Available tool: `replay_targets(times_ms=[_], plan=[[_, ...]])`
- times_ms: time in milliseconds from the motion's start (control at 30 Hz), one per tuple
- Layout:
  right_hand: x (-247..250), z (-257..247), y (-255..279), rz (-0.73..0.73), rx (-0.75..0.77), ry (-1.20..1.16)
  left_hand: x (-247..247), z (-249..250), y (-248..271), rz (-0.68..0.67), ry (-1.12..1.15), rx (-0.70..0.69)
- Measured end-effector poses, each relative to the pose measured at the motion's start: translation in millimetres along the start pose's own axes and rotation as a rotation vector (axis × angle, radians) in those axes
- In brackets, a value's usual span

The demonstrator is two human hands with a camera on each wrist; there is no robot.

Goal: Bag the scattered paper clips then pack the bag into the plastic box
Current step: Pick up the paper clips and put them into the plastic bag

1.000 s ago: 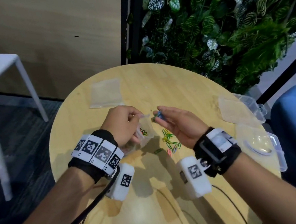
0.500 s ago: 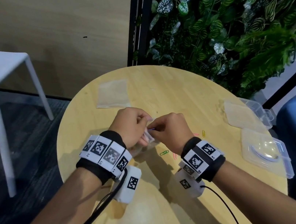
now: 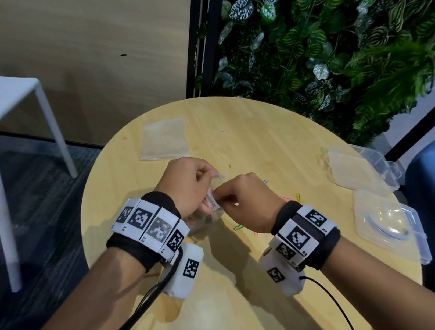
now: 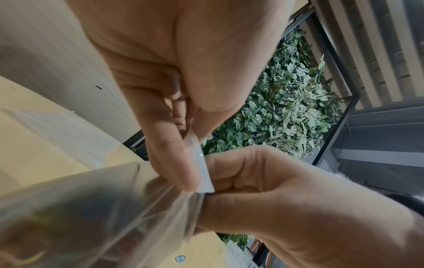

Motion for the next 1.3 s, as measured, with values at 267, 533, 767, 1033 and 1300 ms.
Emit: replay_targets(times_ms=[267,533,767,1033,1300], plan=[[25,69,-3,-0.040,-0.406,-0.846,2,-6,-2,0.014,-0.002,0.011],[8,175,-16,-0.092,-0.616,0.316,18,-12,-5,0.056,-0.021,0.024],[-55,125,-24,-0.270,-0.287,0.387,17,-14,-6,0.051,-0.028,0.024],[-56,114,49,-0.356,-0.146,0.679,9,-9,-5,0.027,-0.035,0.024],[-45,107,59,-0.207,-0.139,0.632,7,-8,-1,0.020,-0.033,0.034]])
Point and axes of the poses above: each hand's wrist, its own y-axis away from the middle knuckle, its own x-axis out of the back of the hand, z = x × y, the point moved 8 cm from there along -y, towards the middle knuckle, and after that the axes turned 7 degrees about z, right-handed, at the moved point
